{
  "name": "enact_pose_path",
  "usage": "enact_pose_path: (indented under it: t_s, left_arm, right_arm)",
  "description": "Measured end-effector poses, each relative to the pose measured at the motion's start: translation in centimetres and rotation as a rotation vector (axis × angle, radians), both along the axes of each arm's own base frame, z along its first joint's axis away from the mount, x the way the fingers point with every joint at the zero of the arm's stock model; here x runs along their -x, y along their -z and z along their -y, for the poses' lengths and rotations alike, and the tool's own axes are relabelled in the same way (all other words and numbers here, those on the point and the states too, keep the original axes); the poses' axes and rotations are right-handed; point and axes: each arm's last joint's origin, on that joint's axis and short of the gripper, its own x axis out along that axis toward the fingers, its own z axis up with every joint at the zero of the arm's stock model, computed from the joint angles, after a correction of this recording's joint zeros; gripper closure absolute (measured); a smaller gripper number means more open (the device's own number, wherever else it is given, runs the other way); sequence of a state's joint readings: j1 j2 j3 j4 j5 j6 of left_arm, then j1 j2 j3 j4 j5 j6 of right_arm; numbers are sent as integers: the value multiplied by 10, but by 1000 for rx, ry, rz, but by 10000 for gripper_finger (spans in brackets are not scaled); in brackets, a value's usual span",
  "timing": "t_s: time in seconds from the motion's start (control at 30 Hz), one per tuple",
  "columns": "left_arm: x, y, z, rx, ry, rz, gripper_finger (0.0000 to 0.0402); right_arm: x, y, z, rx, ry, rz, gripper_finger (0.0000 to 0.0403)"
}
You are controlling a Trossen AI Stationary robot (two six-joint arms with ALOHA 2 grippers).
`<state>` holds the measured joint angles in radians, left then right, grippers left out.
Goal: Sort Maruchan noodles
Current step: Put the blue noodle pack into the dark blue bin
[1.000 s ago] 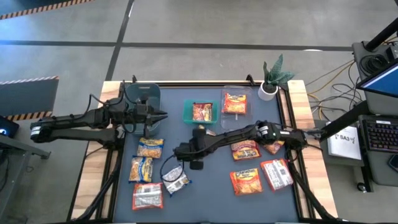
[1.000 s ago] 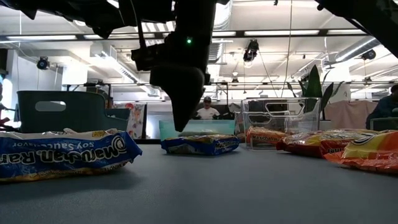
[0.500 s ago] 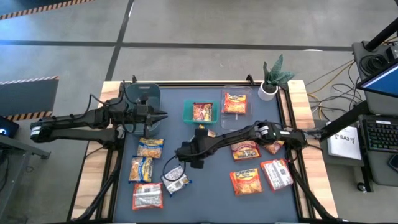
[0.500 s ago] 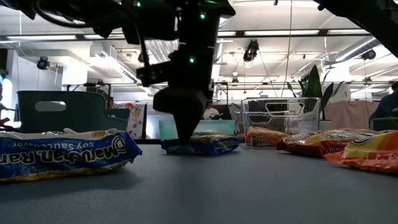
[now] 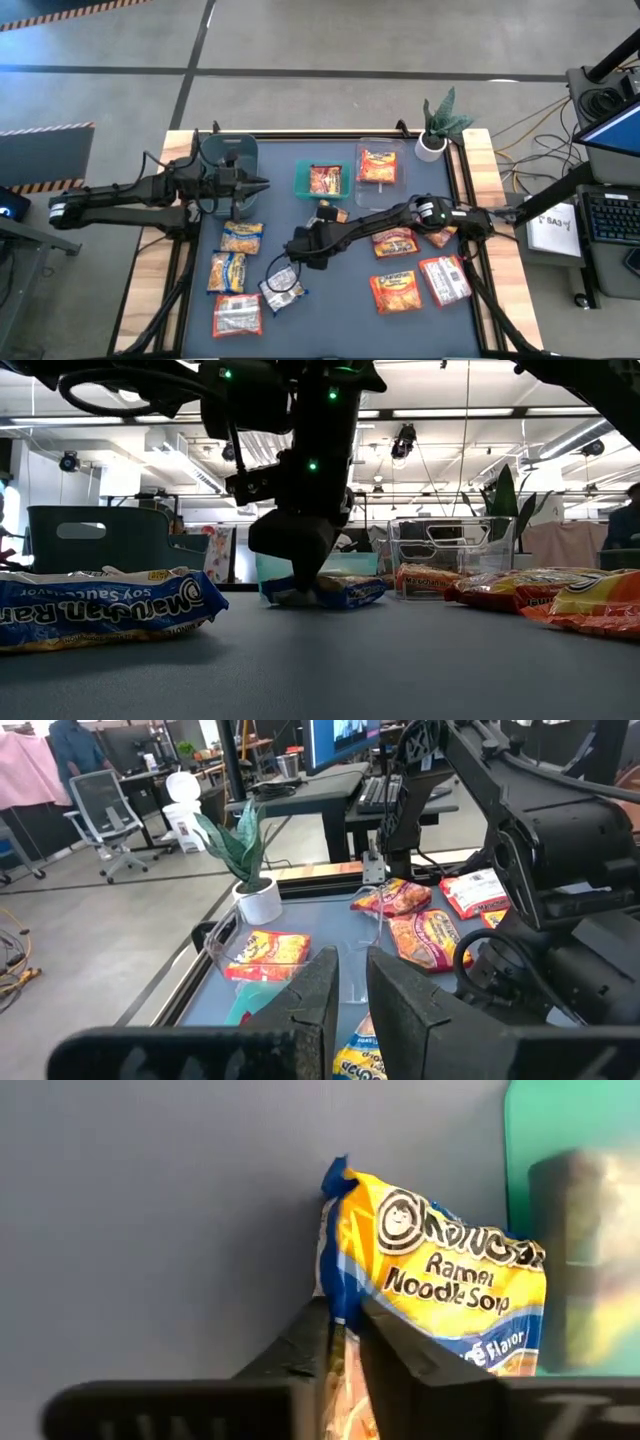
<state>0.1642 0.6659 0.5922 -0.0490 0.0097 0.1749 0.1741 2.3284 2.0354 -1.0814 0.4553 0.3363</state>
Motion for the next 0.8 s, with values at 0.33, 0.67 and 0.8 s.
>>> enact_pose_path:
  t_s: [0.33,0.67,0.8]
  left_arm:
    - [0,4,0,-6,1,-10,363]
    - [-14,12,3,9,195,-44,339]
    - [-25,20,5,36,305,-78,298]
  right_arm:
    - [2,-52,-1,-105,-68,91,394]
    - [21,-112,-3,-274,-189,214,395]
    - [27,-125,-2,-280,-221,284,395]
